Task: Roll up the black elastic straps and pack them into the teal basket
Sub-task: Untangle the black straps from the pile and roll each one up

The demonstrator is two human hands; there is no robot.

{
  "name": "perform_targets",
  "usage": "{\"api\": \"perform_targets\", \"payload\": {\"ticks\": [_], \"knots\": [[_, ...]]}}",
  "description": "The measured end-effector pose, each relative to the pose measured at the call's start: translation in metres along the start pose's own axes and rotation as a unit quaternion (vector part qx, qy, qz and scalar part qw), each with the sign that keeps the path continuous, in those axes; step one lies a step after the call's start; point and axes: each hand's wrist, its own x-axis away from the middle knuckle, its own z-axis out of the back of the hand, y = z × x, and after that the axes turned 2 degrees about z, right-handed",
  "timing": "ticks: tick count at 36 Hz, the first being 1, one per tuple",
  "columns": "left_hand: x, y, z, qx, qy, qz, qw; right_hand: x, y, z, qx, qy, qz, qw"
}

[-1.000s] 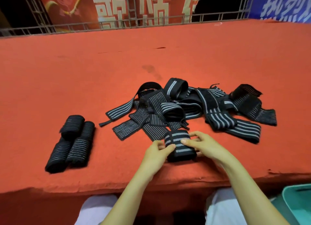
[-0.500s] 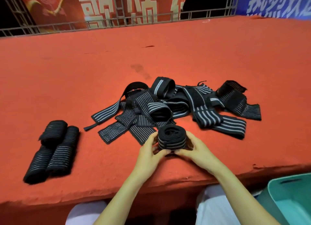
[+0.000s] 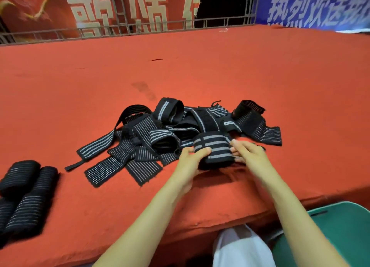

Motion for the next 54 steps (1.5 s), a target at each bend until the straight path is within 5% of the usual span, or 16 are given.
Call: {"api": "perform_targets", "payload": {"ticks": [2,6,12,17,23,27,33,40,43,47,54], "knots": [[-0.008,0.005,-0.007,0.004,0.04,-0.006,0.999,-0.022,0.008,0.016,0.164,0.059,0.056,0.983],[-0.018,0.008,-0.016,-0.048,0.043,-0.025,0.998,-0.054,0.028,0.035,0.336,0.027,0.001,0.941],[-0.032,0.006,-0.025,-0.094,0.04,-0.035,0.994,-0.082,0.031,0.04,0.333,0.065,-0.019,0.941],[-0.039,0.006,-0.036,-0.114,0.034,-0.044,0.992,-0.082,0.016,0.043,0.202,0.081,0.005,0.976],[-0.053,0.015,-0.064,-0.1,0.046,-0.033,0.993,-0.064,-0.002,0.047,-0.037,-0.037,-0.087,0.995],[-0.054,0.015,-0.082,-0.128,0.032,-0.032,0.991,-0.093,0.011,0.069,0.172,0.133,-0.016,0.976],[-0.056,0.007,-0.08,-0.165,0.04,-0.063,0.983,-0.131,0.033,0.083,0.308,0.061,-0.075,0.946],[-0.054,0.019,-0.05,-0.091,0.105,-0.104,0.985,-0.131,-0.003,0.055,0.289,0.153,0.113,0.938],[-0.045,0.032,-0.032,-0.046,0.146,-0.132,0.979,-0.117,-0.024,0.028,0.248,0.077,0.202,0.944],[-0.026,0.051,-0.006,0.043,0.15,-0.164,0.974,-0.097,-0.033,-0.006,0.197,-0.118,0.215,0.949],[0.002,0.071,0.026,0.044,0.174,-0.193,0.965,-0.055,-0.037,-0.071,0.028,-0.42,0.075,0.904]]}}
